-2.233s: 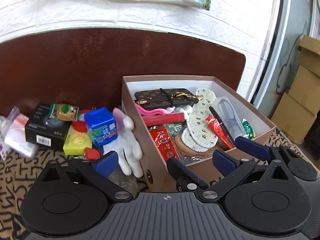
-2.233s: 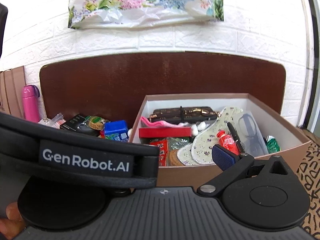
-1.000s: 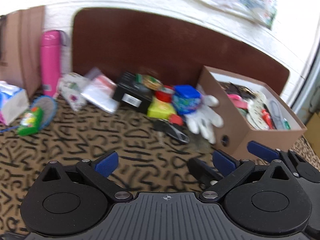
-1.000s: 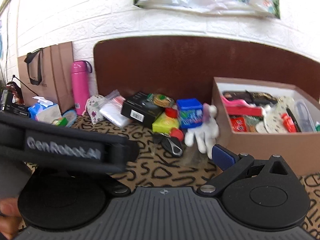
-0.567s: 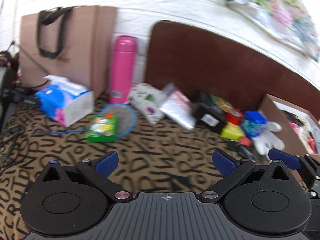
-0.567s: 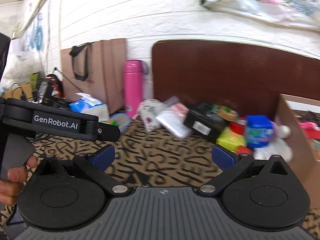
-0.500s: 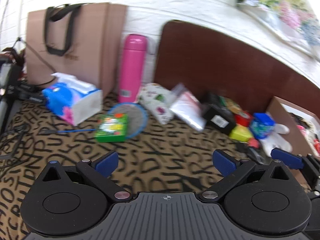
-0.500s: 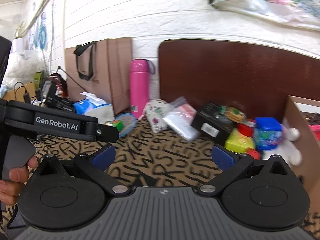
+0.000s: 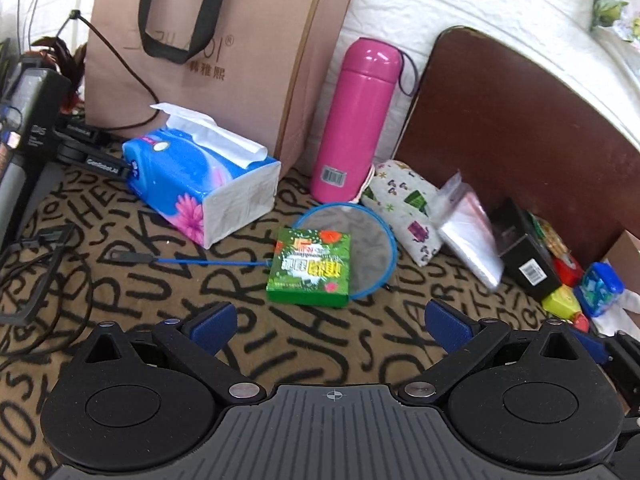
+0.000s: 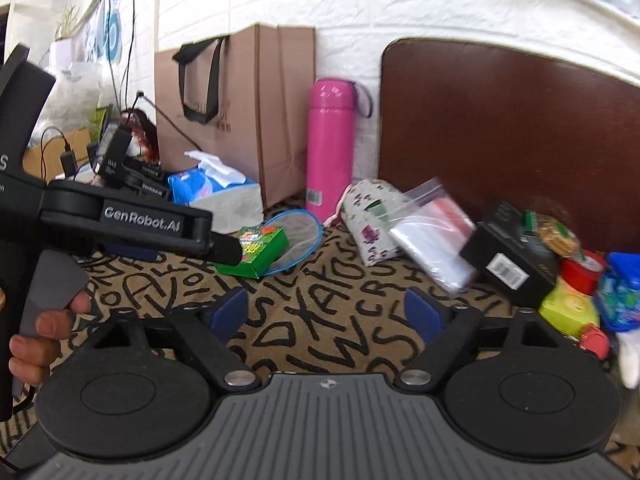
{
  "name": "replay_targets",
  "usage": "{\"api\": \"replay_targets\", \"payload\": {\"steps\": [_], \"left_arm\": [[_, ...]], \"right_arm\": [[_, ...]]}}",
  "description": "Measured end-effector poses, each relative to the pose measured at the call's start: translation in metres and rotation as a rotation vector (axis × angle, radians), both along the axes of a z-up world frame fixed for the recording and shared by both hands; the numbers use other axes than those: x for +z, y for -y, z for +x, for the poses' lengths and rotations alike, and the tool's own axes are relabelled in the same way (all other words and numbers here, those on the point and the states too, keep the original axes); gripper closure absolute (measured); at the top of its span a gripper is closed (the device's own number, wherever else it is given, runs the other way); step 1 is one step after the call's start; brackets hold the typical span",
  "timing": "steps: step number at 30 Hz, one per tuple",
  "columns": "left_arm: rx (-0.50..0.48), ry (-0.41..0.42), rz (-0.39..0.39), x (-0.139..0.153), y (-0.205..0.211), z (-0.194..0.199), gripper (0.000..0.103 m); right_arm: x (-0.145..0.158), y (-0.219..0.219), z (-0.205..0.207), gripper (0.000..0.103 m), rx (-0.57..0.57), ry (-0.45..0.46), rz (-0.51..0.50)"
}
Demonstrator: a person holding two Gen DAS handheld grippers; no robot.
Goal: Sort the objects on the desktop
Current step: 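Grasp the green tea box with the left gripper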
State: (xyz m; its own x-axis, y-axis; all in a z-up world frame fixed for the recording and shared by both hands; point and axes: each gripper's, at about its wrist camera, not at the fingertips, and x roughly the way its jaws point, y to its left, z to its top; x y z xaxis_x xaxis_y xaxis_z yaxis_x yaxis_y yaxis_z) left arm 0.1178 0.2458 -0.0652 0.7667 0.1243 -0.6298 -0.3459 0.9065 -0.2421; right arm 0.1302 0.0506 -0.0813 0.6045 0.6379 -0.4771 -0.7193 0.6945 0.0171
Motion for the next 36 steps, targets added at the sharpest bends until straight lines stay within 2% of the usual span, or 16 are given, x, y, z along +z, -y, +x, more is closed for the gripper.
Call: {"api": "replay_targets", "payload": {"steps": [10,19,24,25,27,28,29,31,33,36], "left_arm": [[-0.004,-0.045,-0.011,-0.022,-0.027,0.042,0.0],[-0.02,-0.07,-0.028,-0.033,-0.037,0.066,0.006],[-0.027,-0.079,-0.021,-0.04,-0.043,0.075,0.008],[-0.031,-0.081,-0.013,-0.041,-0.043,0.076,0.008],[-0.038,-0.085,0.004,-0.042,-0.042,0.077,0.01],[-0.045,-0.088,0.015,-0.042,-0.04,0.078,0.012],[-0.055,-0.092,0.024,-0.042,-0.039,0.078,0.017],[-0.076,-0.093,0.026,-0.04,-0.035,0.078,0.025],[-0.094,-0.096,0.014,-0.038,-0.031,0.076,0.039],[-0.102,-0.101,0.0,-0.036,-0.024,0.072,0.039]], "right_arm": [[-0.015,-0.042,0.037,0.032,0.013,-0.042,-0.005],[-0.024,-0.074,0.065,0.039,0.034,-0.064,-0.004],[-0.033,-0.081,0.078,0.044,0.037,-0.12,0.026],[-0.035,-0.082,0.08,0.047,0.038,-0.133,0.03],[-0.039,-0.085,0.085,0.061,0.061,-0.168,0.033],[-0.041,-0.086,0.086,0.074,0.077,-0.189,0.038],[-0.043,-0.086,0.086,0.08,0.087,-0.206,0.044],[-0.043,-0.084,0.081,0.082,0.09,-0.202,0.048],[-0.041,-0.081,0.076,0.084,0.099,-0.195,0.045],[-0.037,-0.074,0.07,0.086,0.087,-0.197,0.034]]}}
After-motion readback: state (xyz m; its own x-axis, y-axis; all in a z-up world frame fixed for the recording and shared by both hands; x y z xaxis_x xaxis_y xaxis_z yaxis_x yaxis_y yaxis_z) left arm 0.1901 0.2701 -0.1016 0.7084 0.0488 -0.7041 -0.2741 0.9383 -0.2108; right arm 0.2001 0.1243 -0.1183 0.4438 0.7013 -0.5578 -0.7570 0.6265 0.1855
